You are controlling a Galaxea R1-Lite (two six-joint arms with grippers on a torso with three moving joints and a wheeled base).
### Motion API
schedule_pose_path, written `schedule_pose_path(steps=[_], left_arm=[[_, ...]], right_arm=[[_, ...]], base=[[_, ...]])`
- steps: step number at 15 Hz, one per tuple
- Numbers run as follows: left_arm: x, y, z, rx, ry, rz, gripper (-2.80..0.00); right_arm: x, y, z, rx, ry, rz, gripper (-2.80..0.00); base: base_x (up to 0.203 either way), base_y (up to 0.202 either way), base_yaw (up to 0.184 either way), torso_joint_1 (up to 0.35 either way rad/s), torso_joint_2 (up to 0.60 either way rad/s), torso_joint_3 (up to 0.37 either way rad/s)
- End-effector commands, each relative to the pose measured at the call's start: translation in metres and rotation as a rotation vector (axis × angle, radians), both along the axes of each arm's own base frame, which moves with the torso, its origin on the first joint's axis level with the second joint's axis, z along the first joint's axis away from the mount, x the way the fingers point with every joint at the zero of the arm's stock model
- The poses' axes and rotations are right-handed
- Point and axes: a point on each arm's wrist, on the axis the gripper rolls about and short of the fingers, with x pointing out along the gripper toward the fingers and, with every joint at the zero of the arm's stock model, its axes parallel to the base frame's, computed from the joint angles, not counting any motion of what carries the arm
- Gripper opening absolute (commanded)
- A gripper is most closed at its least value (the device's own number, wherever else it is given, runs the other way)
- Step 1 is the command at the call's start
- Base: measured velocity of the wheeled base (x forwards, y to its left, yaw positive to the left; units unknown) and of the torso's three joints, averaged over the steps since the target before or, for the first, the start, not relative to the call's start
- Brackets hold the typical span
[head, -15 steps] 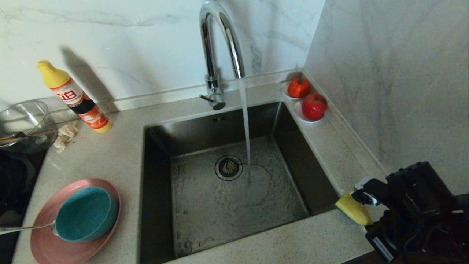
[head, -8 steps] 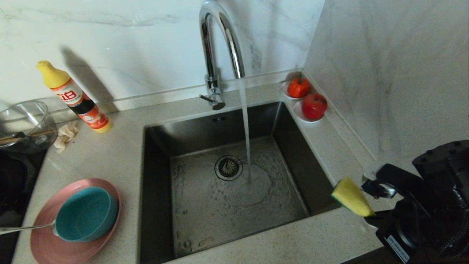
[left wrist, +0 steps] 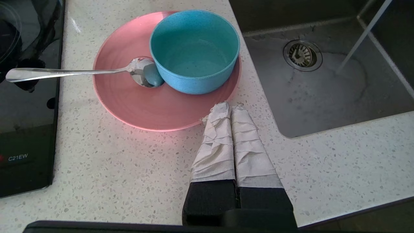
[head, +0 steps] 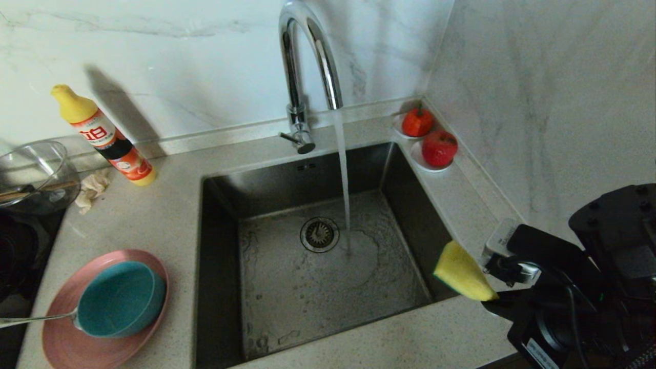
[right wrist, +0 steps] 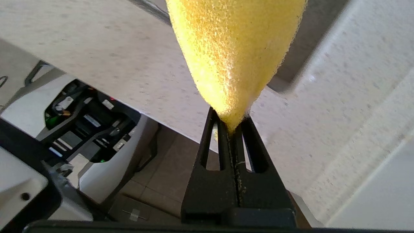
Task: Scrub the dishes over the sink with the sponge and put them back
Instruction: Rinse the spoon
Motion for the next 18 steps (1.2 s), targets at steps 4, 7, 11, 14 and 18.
schedule_pose_path(steps=[4, 7, 11, 14, 18], left_arm=[[-0.0002, 0.0, 0.0, 0.0, -0.002, 0.0, -2.8], [-0.0001, 0.0, -0.0001, 0.0, -0.001, 0.0, -2.8], [-0.0001, 0.0, -0.0004, 0.007, 0.0, 0.0, -2.8], [0.0001, 0.0, -0.0005, 0.007, -0.002, -0.001, -2.8], [-0.0002, 0.0, -0.0009, 0.01, 0.007, 0.002, -2.8]], right_arm=[[-0.007, 0.0089, -0.0032, -0.004, 0.015, 0.049, -2.8], [-0.0078, 0.0082, -0.0011, 0.016, 0.033, 0.021, -2.8], [-0.0062, 0.0145, -0.0039, 0.031, 0.057, 0.014, -2.8], [-0.0056, 0.0151, -0.0059, 0.023, 0.068, 0.011, -2.8], [-0.0076, 0.0127, -0.0053, 0.03, 0.076, -0.003, -2.8]], base=[[0.0, 0.0, 0.0, 0.0, 0.0, 0.0], [0.0, 0.0, 0.0, 0.0, 0.0, 0.0], [0.0, 0.0, 0.0, 0.0, 0.0, 0.0], [0.0, 0.0, 0.0, 0.0, 0.0, 0.0], [0.0, 0.0, 0.0, 0.0, 0.0, 0.0]])
